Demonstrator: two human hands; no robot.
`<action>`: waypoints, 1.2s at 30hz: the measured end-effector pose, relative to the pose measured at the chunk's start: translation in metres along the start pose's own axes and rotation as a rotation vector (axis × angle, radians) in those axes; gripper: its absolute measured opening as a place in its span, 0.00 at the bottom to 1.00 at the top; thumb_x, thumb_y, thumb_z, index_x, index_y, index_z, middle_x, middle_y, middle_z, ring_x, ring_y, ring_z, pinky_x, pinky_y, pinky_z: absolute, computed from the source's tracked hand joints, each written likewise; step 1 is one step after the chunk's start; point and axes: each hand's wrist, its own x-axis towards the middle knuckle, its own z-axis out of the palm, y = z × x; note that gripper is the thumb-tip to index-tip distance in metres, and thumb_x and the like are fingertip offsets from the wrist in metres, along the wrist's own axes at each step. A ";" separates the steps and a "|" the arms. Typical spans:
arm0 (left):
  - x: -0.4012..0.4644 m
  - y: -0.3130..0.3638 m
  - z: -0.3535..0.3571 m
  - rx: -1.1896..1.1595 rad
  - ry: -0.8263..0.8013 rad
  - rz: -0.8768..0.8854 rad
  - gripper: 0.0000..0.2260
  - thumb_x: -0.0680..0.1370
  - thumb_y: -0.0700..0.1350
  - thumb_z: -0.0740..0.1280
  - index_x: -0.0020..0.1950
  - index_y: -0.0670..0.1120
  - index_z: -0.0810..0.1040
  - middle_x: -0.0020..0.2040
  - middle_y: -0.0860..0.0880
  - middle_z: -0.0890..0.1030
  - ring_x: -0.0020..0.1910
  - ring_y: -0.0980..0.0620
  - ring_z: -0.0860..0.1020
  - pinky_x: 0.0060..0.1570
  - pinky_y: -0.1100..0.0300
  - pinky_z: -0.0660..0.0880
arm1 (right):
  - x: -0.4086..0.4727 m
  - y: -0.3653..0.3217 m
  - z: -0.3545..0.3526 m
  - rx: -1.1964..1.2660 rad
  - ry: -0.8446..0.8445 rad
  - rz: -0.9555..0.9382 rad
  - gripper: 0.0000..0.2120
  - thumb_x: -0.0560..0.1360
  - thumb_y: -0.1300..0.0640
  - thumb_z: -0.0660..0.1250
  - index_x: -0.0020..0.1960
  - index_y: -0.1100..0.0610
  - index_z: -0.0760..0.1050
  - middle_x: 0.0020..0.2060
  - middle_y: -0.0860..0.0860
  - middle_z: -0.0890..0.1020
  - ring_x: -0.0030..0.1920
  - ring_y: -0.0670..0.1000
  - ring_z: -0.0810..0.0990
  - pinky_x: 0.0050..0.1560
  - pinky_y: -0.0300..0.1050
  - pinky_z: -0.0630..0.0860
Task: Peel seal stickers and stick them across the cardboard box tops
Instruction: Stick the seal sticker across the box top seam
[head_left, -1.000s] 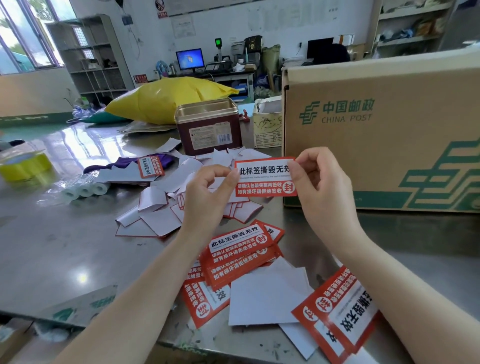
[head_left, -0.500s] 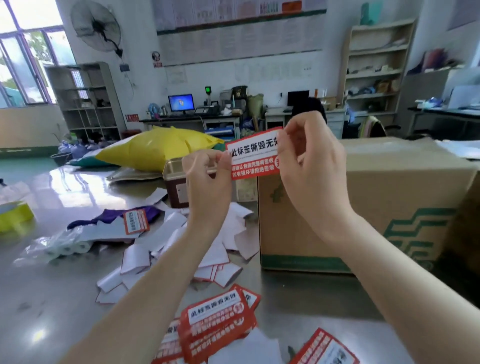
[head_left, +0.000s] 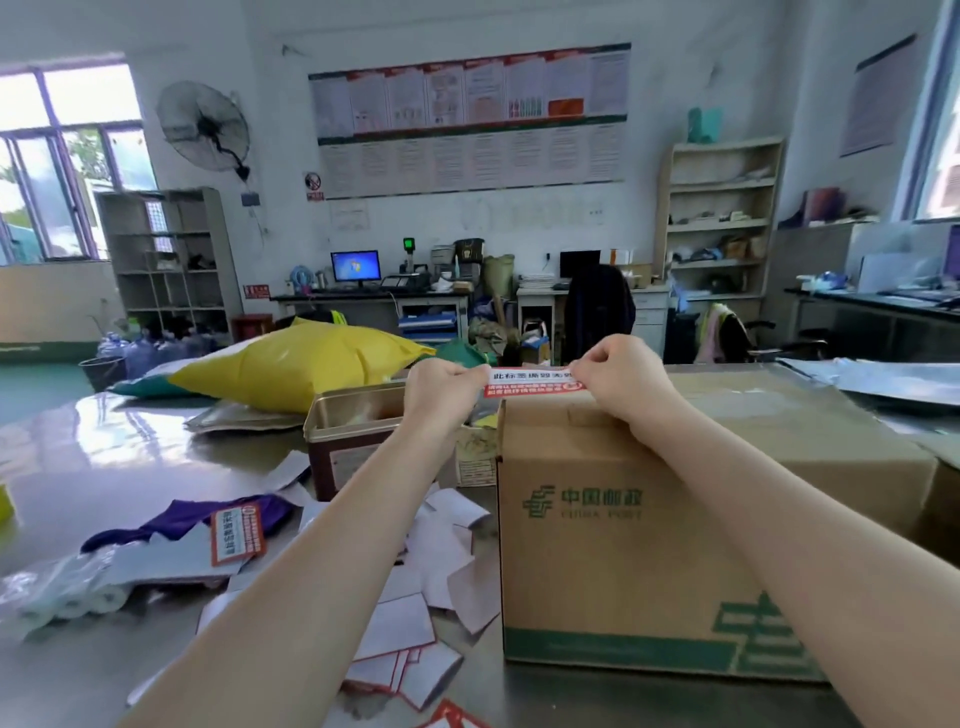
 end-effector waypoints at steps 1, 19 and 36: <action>0.002 -0.002 0.001 -0.002 -0.006 -0.009 0.14 0.76 0.47 0.67 0.39 0.37 0.81 0.30 0.47 0.74 0.25 0.55 0.68 0.18 0.70 0.62 | 0.001 0.000 0.001 -0.021 0.004 -0.015 0.14 0.76 0.61 0.62 0.50 0.73 0.76 0.46 0.67 0.81 0.36 0.54 0.72 0.31 0.41 0.68; 0.018 -0.025 0.009 0.016 -0.033 -0.156 0.14 0.75 0.47 0.67 0.44 0.34 0.81 0.41 0.41 0.80 0.34 0.50 0.72 0.36 0.58 0.67 | 0.013 0.005 0.019 -0.233 -0.018 -0.056 0.11 0.75 0.59 0.61 0.44 0.65 0.79 0.43 0.58 0.82 0.43 0.58 0.79 0.42 0.53 0.77; 0.011 -0.044 0.029 -0.084 -0.072 -0.235 0.18 0.77 0.46 0.65 0.28 0.41 0.71 0.27 0.47 0.66 0.26 0.51 0.63 0.30 0.60 0.60 | 0.024 0.015 0.026 -0.308 -0.061 -0.030 0.09 0.75 0.58 0.61 0.42 0.60 0.77 0.43 0.54 0.81 0.41 0.55 0.79 0.44 0.52 0.78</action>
